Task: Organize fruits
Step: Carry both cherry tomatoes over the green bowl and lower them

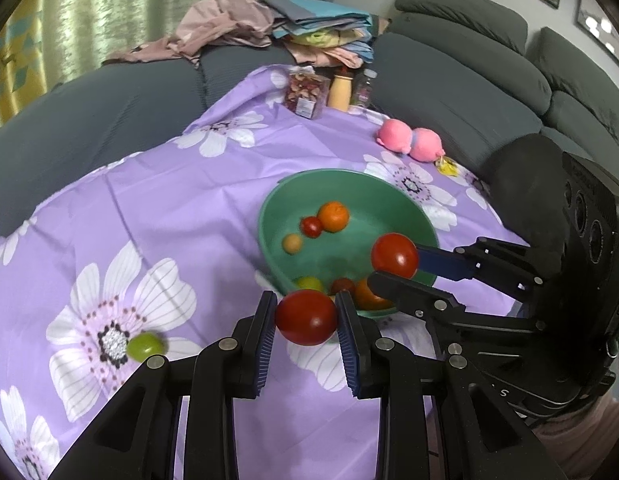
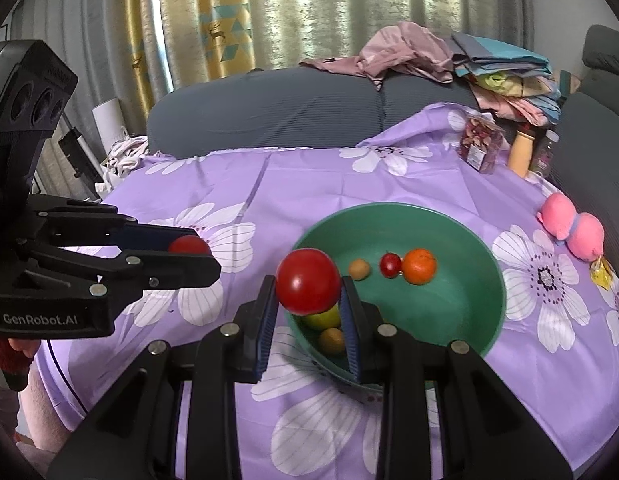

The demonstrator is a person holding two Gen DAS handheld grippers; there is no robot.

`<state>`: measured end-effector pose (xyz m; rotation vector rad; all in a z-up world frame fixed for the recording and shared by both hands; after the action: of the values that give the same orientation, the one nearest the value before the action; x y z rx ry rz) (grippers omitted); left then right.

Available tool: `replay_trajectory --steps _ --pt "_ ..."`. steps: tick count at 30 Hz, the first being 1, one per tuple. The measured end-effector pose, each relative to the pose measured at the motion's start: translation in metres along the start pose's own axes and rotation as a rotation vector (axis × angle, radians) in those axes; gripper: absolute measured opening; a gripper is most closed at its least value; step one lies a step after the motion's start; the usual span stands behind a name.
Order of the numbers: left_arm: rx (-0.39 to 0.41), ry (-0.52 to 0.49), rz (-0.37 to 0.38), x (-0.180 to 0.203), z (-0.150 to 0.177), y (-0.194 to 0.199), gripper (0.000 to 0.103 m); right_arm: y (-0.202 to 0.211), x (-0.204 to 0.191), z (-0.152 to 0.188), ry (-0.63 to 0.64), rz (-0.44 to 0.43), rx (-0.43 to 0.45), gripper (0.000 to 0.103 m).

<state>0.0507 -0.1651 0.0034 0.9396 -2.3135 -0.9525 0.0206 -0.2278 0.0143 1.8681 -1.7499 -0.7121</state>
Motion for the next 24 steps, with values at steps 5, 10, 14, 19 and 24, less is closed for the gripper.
replay_trajectory --steps 5,10,14,19,24 --pt "-0.009 -0.019 0.005 0.007 -0.006 -0.008 0.03 0.0 0.011 0.003 -0.019 0.009 -0.001 0.031" --pt "-0.024 -0.037 0.01 0.014 -0.011 -0.017 0.03 -0.002 0.022 0.005 -0.041 0.017 -0.003 0.031" --pt "-0.039 -0.047 0.013 0.018 -0.014 -0.026 0.03 -0.004 0.03 0.008 -0.057 0.022 -0.008 0.031" --pt "-0.06 -0.059 0.015 0.023 -0.015 -0.037 0.03 -0.008 0.038 0.012 -0.074 0.025 -0.016 0.031" --pt "-0.078 -0.071 0.019 0.026 -0.016 -0.048 0.03 -0.013 0.045 0.015 -0.089 0.027 -0.026 0.031"
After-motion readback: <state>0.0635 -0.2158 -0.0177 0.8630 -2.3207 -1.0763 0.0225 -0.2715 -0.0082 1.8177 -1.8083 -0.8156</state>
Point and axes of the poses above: each gripper's, at about its wrist camera, not at the fingertips, and y roughly against the way its jaws point, x to its right, z to its underside, the point moved 10 cm from there along -y, roughly the way its jaws point, and after that the axes turned 1 degree about -y, right-handed, at the moved point
